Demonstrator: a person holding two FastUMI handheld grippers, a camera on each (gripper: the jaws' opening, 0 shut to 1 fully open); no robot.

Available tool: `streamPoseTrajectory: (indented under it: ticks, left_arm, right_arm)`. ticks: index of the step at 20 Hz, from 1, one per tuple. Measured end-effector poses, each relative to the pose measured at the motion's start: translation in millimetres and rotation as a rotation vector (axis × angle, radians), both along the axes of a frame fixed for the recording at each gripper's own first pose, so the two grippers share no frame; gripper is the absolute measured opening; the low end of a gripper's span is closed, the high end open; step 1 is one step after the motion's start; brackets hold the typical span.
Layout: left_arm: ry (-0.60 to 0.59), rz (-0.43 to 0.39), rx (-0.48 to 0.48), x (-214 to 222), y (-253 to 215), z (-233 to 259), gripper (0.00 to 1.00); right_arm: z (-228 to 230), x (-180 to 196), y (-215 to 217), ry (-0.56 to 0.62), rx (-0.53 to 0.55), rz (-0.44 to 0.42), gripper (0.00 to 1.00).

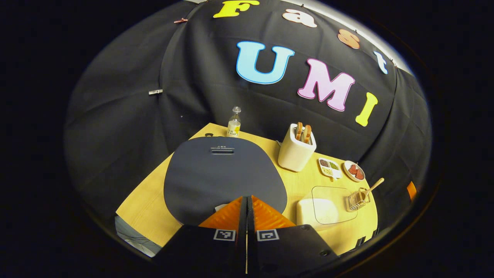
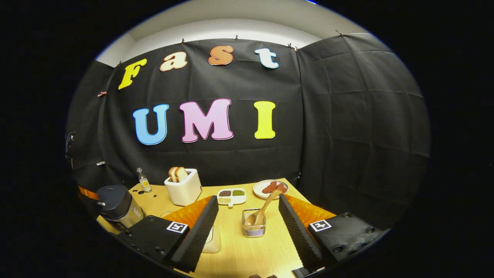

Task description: Close the left gripper, press the button to open the rice cooker; take a wooden spoon from the chopstick holder with the right hand, scoop a spoonful of rice and pour it into the rice cooker, then put the wooden spoon back into the chopstick holder.

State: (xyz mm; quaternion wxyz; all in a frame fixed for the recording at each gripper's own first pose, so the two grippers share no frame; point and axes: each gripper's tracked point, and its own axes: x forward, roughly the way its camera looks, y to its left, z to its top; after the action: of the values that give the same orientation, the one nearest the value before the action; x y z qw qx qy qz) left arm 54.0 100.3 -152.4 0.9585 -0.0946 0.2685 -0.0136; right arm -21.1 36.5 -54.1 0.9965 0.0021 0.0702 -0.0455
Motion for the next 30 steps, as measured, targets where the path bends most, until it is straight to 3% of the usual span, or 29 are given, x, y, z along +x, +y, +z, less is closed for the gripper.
streamPoseTrajectory:
  ticks: [5, 16, 18, 22, 25, 29, 30]
  left_arm:
    - [0.059, 0.014, 0.007, 1.2, 6.1, -23.1, 0.06]
    - [0.056, 0.033, 0.014, 1.5, 5.9, -23.0, 0.06]
    - [-0.004, 0.034, 0.079, -3.1, 4.0, -5.6, 0.06]
    - [-0.307, 0.043, 0.273, -3.1, 1.3, 97.7, 0.07]
    - [-0.415, 0.042, 0.233, -18.6, -19.6, 134.6, 0.07]
    - [-0.426, 0.003, 0.146, -34.3, -48.2, 124.7, 0.08]
    - [-0.411, -0.001, 0.131, -38.3, -52.6, 118.2, 0.13]
  right_arm:
    - [-2.6, 4.0, -3.7, 0.006, 0.000, -0.004, 0.98]
    - [-8.8, 9.0, 3.1, 0.037, -0.007, 0.026, 0.98]
    - [-4.6, 10.1, 4.0, 0.031, -0.007, 0.030, 0.98]
    - [-0.6, 12.9, 0.7, 0.023, -0.019, 0.030, 0.98]
    - [0.6, 17.1, -0.6, 0.019, -0.015, 0.031, 0.98]
    - [-3.4, 23.9, -10.8, 0.024, -0.014, 0.017, 0.98]
    - [-6.2, 25.8, -13.3, 0.032, -0.008, 0.014, 0.98]
